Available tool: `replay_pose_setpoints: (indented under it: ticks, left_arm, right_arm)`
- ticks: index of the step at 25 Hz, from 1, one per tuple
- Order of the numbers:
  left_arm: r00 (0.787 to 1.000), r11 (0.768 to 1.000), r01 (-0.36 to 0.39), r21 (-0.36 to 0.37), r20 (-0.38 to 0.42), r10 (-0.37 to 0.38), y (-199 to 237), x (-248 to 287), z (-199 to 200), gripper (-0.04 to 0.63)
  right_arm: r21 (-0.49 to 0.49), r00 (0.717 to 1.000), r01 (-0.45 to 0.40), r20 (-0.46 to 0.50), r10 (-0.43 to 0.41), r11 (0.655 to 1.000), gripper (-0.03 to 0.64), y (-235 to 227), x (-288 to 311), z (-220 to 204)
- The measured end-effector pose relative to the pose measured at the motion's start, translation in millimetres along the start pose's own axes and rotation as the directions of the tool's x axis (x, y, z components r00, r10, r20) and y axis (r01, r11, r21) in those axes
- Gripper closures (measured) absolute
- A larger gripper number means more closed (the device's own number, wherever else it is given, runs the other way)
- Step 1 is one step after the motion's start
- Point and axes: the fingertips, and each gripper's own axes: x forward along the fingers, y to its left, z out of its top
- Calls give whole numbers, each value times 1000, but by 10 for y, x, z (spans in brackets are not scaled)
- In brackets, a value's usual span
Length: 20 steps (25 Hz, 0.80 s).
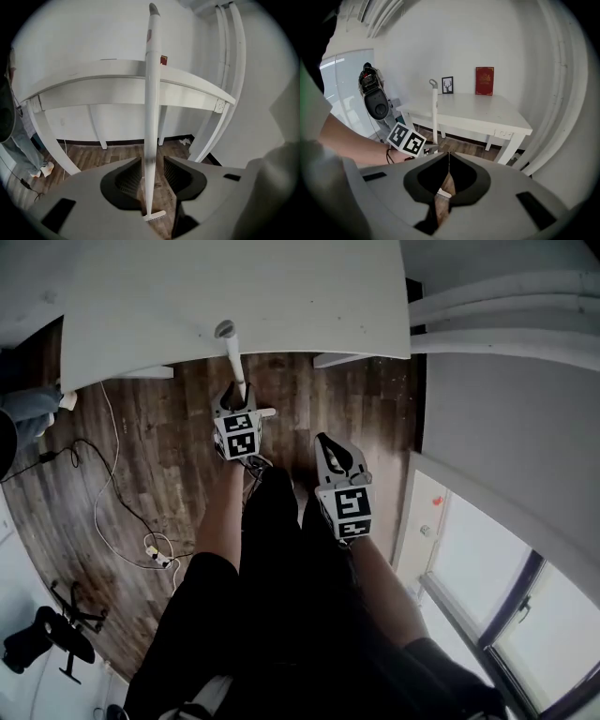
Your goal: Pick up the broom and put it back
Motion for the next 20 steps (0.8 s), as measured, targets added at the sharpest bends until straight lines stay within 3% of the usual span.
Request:
replay_pose_setpoints:
  ticks: [2, 4, 10, 15, 20]
  left_arm:
    - [1000, 999, -25, 20, 17, 25, 26, 59, 51, 453]
    - [998, 998, -53, 26, 43, 52, 50, 61, 80, 514]
    - [996, 999, -43, 12, 75, 42, -40, -81, 56, 518]
    - [989, 998, -48, 33, 143, 43, -100, -512, 142, 518]
    - [974, 994, -101, 39, 209, 91, -155, -1096, 258, 518]
  right_arm:
    - [-25, 1000, 1, -5, -1, 1000, 594, -4, -48, 7]
    - [-57, 1000, -9, -11, 8, 998, 594, 9, -95, 7]
    - [-101, 999, -52, -10, 52, 994, 594, 33, -174, 20]
    - [-152, 995, -100, 11, 103, 983, 594, 146, -206, 75]
    - [-224, 975, -189, 70, 210, 956, 594, 411, -299, 250]
